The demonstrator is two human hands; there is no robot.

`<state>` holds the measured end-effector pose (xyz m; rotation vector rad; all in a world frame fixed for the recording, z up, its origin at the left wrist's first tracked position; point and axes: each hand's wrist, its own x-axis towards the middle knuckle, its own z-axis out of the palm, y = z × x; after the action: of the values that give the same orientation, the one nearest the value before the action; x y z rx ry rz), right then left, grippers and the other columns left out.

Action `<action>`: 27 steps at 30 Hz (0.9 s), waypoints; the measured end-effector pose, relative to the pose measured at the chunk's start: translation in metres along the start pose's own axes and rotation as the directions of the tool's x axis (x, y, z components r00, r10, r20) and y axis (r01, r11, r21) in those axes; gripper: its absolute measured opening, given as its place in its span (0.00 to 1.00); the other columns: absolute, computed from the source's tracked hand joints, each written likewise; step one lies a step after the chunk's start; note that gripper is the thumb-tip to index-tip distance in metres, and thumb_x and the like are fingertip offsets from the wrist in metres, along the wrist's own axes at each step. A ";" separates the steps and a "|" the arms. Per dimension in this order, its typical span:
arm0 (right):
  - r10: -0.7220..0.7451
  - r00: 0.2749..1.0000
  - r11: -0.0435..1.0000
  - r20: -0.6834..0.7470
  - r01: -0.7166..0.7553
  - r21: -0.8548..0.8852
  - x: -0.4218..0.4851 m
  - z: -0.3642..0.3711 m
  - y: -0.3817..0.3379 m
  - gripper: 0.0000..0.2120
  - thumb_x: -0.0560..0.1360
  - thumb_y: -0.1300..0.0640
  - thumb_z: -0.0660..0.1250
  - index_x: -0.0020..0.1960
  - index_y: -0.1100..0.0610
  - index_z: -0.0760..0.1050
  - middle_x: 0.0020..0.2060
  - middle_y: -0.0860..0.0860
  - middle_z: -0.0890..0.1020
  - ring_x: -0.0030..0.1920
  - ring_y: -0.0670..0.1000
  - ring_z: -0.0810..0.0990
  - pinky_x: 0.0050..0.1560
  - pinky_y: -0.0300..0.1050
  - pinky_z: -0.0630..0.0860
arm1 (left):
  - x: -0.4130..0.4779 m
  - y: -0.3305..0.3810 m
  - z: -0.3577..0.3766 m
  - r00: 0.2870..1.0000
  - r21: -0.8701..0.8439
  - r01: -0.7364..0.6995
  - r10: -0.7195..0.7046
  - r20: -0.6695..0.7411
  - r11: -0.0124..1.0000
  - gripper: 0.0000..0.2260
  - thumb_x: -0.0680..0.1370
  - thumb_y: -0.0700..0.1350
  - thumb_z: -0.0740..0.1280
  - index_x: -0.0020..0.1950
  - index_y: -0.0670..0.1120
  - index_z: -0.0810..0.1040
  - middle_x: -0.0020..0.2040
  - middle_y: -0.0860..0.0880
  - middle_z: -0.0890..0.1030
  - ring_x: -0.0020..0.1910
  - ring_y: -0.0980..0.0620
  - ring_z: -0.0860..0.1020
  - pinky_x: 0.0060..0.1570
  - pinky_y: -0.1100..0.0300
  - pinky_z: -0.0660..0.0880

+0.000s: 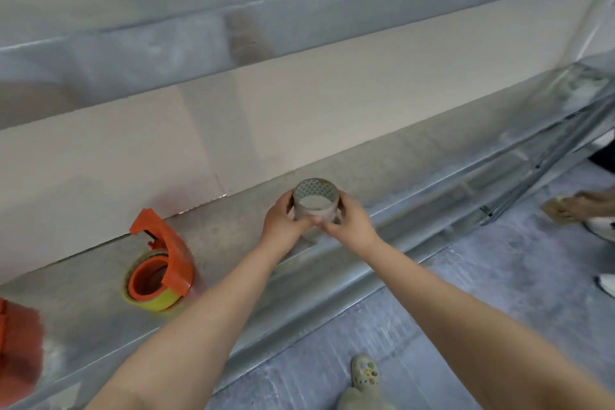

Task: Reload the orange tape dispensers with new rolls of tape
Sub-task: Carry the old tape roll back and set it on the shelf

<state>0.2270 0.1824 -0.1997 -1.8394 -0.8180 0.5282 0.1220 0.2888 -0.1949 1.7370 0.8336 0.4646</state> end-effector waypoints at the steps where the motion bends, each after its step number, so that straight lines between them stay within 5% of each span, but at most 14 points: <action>1: 0.009 0.999 1.000 -0.046 -0.010 -0.016 -0.003 -0.011 0.005 0.27 0.66 0.56 0.75 0.62 0.58 0.71 0.56 0.54 0.80 0.56 0.52 0.78 0.56 0.44 0.76 | 0.003 0.005 0.012 0.999 0.006 -0.028 0.028 0.034 1.000 0.30 0.65 0.41 0.77 0.65 0.45 0.74 0.62 0.49 0.79 0.63 0.52 0.75 0.61 0.60 0.73; 4: 0.041 0.978 0.999 -0.205 -0.044 -0.010 -0.019 -0.045 0.020 0.25 0.65 0.55 0.76 0.59 0.56 0.72 0.52 0.53 0.80 0.51 0.50 0.77 0.50 0.29 0.71 | 0.011 0.018 0.051 0.983 -0.006 -0.095 0.095 0.158 0.995 0.30 0.65 0.40 0.77 0.65 0.44 0.74 0.62 0.47 0.79 0.63 0.51 0.76 0.55 0.67 0.74; 9: 0.104 0.939 0.993 -0.329 -0.079 0.087 -0.044 -0.113 0.046 0.29 0.65 0.60 0.75 0.64 0.53 0.70 0.59 0.53 0.78 0.62 0.51 0.75 0.66 0.52 0.71 | 0.017 0.040 0.131 0.933 -0.074 -0.132 0.149 0.328 0.988 0.26 0.63 0.36 0.79 0.58 0.45 0.76 0.60 0.46 0.80 0.60 0.50 0.77 0.64 0.55 0.71; 12: 0.150 0.907 0.988 -0.393 -0.130 0.079 -0.049 -0.162 0.065 0.31 0.66 0.62 0.74 0.66 0.53 0.68 0.62 0.55 0.75 0.63 0.52 0.74 0.67 0.53 0.70 | 0.022 0.057 0.184 0.903 -0.089 -0.160 0.182 0.388 0.983 0.29 0.63 0.38 0.79 0.62 0.41 0.76 0.60 0.45 0.81 0.61 0.49 0.77 0.64 0.54 0.72; 17: 0.155 0.874 0.987 -0.460 -0.152 0.045 -0.042 -0.258 0.093 0.31 0.66 0.61 0.74 0.67 0.55 0.68 0.62 0.56 0.75 0.64 0.54 0.73 0.67 0.56 0.69 | 0.033 0.104 0.275 0.853 -0.163 -0.208 0.261 0.452 0.964 0.26 0.63 0.38 0.79 0.59 0.50 0.76 0.53 0.56 0.81 0.58 0.54 0.78 0.53 0.74 0.72; 27: 0.153 0.818 0.988 -0.554 -0.121 0.093 -0.044 -0.378 0.137 0.28 0.66 0.59 0.75 0.64 0.53 0.70 0.61 0.53 0.77 0.63 0.52 0.74 0.65 0.55 0.71 | 0.041 0.170 0.395 0.781 -0.168 -0.267 0.316 0.538 0.949 0.30 0.64 0.39 0.78 0.64 0.44 0.75 0.60 0.48 0.81 0.60 0.52 0.77 0.61 0.60 0.73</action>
<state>0.4938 -0.1214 -0.1776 -1.8692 -0.2669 0.0718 0.4671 0.0300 -0.1666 1.7947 0.1155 0.1609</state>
